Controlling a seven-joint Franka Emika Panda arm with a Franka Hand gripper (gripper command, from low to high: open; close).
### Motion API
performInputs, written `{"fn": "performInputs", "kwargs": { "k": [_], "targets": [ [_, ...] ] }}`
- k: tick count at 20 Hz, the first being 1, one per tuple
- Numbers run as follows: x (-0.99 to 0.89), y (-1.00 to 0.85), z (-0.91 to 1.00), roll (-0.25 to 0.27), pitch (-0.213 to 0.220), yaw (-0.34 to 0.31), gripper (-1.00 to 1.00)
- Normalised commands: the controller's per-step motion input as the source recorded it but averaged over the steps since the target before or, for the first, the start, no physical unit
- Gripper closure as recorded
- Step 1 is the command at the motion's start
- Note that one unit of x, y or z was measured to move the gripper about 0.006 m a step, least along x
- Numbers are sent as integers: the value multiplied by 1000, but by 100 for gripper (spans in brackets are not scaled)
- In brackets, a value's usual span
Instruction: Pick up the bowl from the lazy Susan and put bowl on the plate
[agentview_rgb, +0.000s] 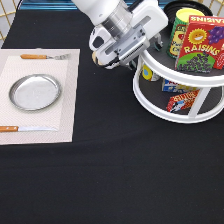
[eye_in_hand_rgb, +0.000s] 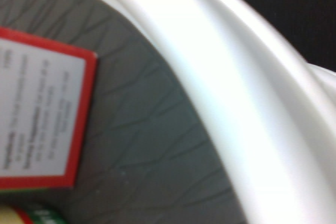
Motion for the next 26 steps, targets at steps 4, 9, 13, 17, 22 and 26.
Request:
{"fn": "performInputs", "kwargs": {
  "k": [4, 9, 13, 17, 22, 26],
  "targets": [
    [-668, 190, 462, -127, -9, -1, -100],
    [-757, 253, 196, -165, 14, 0, -100],
    [-618, 225, 35, -138, 75, 0, -100],
    [-562, 178, -71, -84, 89, 0, -100],
    [-230, 248, -79, -63, 117, 0, -100],
    [316, 64, -16, -67, 113, -4, -100]
  ]
}}
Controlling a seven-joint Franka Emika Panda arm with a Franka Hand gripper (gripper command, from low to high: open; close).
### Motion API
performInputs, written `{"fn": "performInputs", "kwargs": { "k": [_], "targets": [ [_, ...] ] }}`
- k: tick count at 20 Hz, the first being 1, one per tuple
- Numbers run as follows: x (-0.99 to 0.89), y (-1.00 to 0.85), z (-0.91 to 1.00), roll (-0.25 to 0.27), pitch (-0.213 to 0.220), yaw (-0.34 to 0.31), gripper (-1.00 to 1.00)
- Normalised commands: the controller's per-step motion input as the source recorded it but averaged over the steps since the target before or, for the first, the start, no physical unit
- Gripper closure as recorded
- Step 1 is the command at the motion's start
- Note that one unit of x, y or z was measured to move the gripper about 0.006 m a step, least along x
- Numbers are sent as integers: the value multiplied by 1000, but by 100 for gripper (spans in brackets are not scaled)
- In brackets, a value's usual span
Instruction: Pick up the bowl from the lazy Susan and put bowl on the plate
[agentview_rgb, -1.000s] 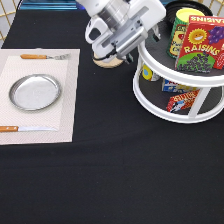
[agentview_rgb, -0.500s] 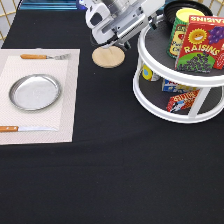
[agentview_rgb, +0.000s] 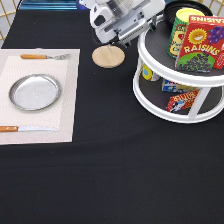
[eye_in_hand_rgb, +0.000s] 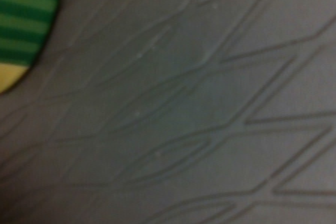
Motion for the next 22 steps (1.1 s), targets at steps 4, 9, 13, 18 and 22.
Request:
{"fn": "performInputs", "kwargs": {
  "k": [4, 9, 13, 18, 22],
  "targets": [
    [697, -49, 0, -63, 123, -3, -100],
    [710, -228, 0, -43, 50, 1, -100],
    [666, -259, 1, -12, 0, 69, -100],
    [586, -209, 18, -2, -41, 142, -100],
    [573, -45, 41, -12, -46, 176, -100]
  ]
}}
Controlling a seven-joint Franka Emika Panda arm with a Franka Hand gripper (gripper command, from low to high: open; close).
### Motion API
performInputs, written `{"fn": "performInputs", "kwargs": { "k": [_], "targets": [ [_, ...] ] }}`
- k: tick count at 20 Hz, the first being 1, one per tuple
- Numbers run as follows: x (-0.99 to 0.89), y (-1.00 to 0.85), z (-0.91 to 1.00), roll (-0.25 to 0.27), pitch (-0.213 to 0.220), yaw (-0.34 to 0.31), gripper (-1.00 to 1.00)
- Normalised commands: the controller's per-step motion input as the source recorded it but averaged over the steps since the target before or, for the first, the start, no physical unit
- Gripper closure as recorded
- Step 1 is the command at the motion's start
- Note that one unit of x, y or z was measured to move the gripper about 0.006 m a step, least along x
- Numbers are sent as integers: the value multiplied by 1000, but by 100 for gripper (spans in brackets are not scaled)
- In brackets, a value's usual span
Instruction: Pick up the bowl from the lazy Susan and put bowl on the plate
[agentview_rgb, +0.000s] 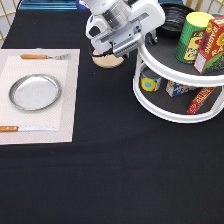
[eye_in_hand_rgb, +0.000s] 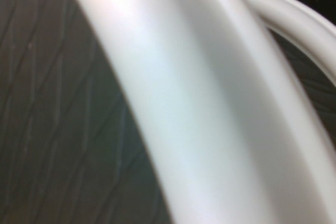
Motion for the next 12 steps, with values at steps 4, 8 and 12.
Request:
{"fn": "performInputs", "kwargs": {
  "k": [4, 8, 12],
  "targets": [
    [574, 51, 119, -46, -21, 192, -100],
    [522, 137, 99, -61, -20, 212, -100],
    [509, 224, 120, -62, -1, 223, -100]
  ]
}}
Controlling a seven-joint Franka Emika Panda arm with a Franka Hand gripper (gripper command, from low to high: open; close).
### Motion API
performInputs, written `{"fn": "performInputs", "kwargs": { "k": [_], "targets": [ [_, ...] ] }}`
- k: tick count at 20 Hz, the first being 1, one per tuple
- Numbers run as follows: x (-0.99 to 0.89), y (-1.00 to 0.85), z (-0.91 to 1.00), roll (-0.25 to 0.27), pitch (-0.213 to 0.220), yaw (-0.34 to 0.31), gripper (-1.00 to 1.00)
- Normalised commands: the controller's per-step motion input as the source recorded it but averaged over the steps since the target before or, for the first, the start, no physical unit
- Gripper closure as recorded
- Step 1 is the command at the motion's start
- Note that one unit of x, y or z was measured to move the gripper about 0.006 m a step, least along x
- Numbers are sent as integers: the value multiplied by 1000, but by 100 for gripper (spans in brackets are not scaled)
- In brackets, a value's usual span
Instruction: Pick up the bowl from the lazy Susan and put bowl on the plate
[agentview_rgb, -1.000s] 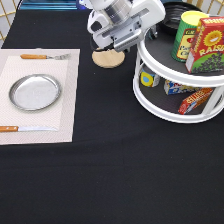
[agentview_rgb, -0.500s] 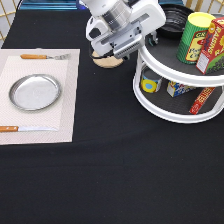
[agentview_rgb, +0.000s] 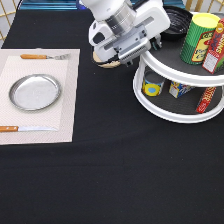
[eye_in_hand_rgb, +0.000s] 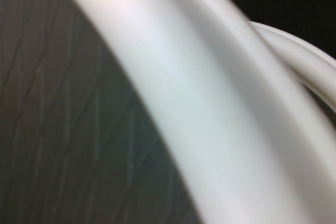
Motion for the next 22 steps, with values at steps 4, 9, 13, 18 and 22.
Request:
{"fn": "performInputs", "kwargs": {
  "k": [4, 9, 13, 18, 22],
  "targets": [
    [483, 263, 126, -73, -11, 228, -100],
    [275, 1, 256, -34, -79, 194, -100],
    [159, -240, 653, -29, -85, 130, -100],
    [14, -165, 948, -81, -67, 93, -100],
    [-370, 46, 924, -201, -105, 29, -100]
  ]
}}
